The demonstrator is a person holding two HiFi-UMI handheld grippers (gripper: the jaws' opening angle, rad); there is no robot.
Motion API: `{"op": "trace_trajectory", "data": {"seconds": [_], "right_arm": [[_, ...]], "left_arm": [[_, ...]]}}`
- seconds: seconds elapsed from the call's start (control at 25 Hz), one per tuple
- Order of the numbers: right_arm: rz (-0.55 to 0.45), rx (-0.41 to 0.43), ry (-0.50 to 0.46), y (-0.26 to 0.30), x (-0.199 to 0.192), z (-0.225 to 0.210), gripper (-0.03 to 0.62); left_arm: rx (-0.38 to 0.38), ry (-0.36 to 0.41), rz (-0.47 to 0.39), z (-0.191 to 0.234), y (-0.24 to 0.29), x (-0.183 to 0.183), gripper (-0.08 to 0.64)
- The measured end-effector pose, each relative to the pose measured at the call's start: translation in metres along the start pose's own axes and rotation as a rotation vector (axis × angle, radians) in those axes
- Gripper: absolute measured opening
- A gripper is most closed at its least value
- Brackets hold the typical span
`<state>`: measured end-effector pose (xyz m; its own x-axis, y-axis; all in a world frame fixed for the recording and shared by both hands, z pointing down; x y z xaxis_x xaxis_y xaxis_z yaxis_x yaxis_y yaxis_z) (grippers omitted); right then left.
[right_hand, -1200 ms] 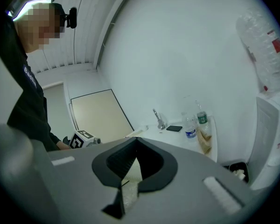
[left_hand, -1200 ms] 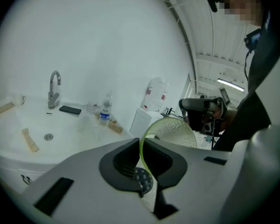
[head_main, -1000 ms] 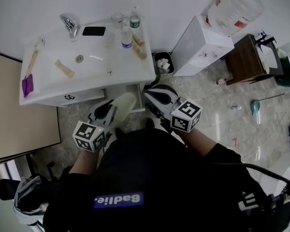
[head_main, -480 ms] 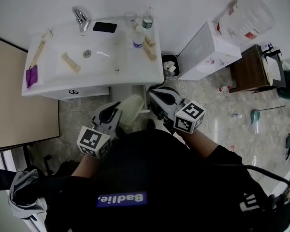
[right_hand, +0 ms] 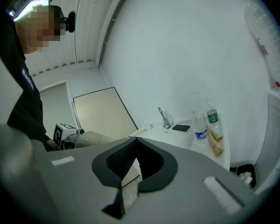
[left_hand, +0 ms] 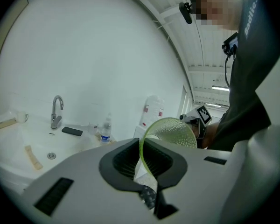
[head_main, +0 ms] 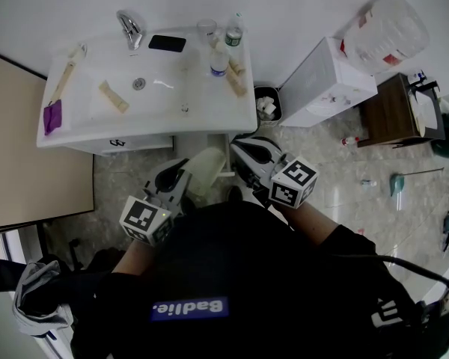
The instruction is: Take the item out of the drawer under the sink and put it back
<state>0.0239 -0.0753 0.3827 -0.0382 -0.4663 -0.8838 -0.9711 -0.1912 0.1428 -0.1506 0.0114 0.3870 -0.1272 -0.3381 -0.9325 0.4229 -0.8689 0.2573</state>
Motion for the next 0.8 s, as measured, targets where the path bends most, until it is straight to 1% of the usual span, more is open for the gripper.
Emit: {"op": "trace_trajectory", "data": {"seconds": [0.36, 0.48, 0.64, 0.8], "right_arm": [[0.018, 0.021, -0.011, -0.002, -0.002, 0.006, 0.002], [0.021, 0.027, -0.015, -0.005, -0.002, 0.009, 0.002], [0.026, 0.026, -0.027, -0.011, -0.003, 0.013, 0.002], [0.034, 0.001, -0.024, -0.021, -0.008, 0.012, 0.002]], "left_arm": [[-0.001, 0.034, 0.01, -0.003, 0.002, -0.006, 0.023], [0.005, 0.04, 0.044, -0.004, 0.006, -0.013, 0.023], [0.007, 0.066, 0.09, -0.002, 0.017, -0.027, 0.023], [0.015, 0.081, 0.152, 0.006, 0.031, -0.052, 0.023]]}}
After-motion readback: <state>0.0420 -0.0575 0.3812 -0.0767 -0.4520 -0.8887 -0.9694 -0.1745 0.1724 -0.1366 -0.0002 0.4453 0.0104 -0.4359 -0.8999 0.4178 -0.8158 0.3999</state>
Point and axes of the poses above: the fingertips, and each gripper's own axes: y forward along the fingers, z to its left, x out of its top, the point moved 6 cm from there along -y, backward along the fingers, and after that the axes turned 6 degrees about x, right-handed, at the moved point
